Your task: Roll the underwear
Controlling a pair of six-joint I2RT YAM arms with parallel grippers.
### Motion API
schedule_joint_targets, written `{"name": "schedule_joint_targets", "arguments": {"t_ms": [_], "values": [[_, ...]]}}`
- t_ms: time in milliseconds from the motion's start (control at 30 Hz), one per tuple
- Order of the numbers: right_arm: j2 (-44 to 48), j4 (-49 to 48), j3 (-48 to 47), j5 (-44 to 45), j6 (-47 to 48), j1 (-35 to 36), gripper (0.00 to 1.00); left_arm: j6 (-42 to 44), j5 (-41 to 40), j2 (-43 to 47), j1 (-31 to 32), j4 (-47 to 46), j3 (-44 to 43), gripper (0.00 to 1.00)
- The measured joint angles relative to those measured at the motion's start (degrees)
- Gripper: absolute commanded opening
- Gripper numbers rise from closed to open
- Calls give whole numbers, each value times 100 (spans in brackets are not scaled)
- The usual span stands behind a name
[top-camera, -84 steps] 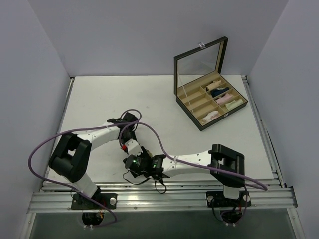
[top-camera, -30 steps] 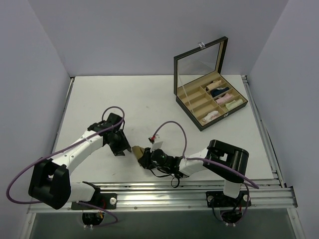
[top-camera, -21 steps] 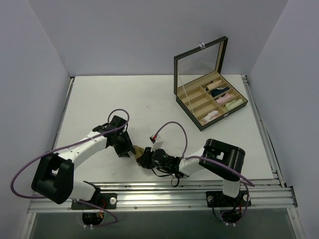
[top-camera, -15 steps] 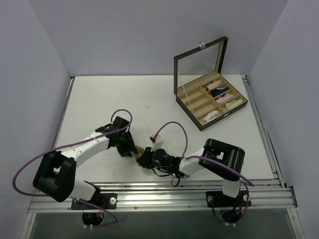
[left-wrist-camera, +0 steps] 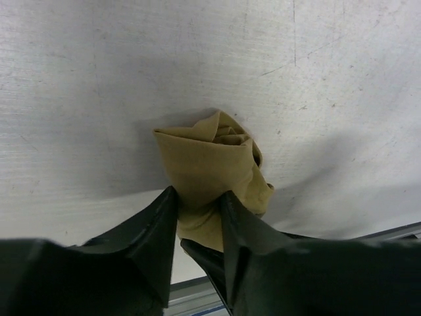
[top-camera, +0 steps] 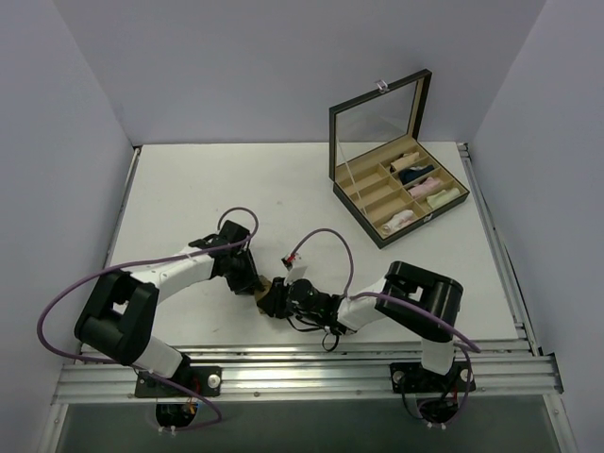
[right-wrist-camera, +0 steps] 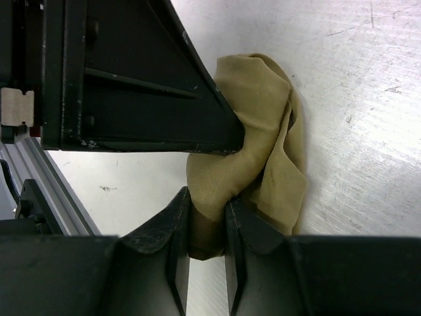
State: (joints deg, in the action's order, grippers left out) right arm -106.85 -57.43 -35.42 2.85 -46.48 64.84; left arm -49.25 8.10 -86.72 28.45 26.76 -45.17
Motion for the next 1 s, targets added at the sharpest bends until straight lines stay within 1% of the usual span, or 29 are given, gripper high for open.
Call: {"name": "schedule_joint_targets", "arguments": {"t_ms": [33, 67, 133, 200, 267, 433, 567, 767, 1000], "values": [[2, 44, -24, -9, 0, 0, 22, 24, 4, -2, 2, -7, -9, 22], [24, 111, -50, -13, 2, 0, 26, 39, 11, -7, 2, -17, -17, 17], [79, 323, -125, -17, 15, 2, 30, 103, 33, -35, 7, -28, -48, 11], [195, 667, -219, -15, 35, 2, 35, 151, 70, -111, 31, -33, -114, 8], [442, 1156, -254, -11, 90, -13, 40, 162, 111, -184, 92, -76, -168, 6], [1104, 2594, -334, -15, 310, -114, 46, 190, 122, -229, 223, -234, -179, 6], [1351, 3274, -481, -39, 385, -240, 52, 192, 127, -251, 238, -269, -181, 6], [1427, 3692, -599, -94, 343, -354, 61, 190, 33, -295, 352, -297, -238, 5], [1248, 3700, -732, -190, 247, -433, 63, 186, -186, -319, 509, -254, -321, 5]]}}
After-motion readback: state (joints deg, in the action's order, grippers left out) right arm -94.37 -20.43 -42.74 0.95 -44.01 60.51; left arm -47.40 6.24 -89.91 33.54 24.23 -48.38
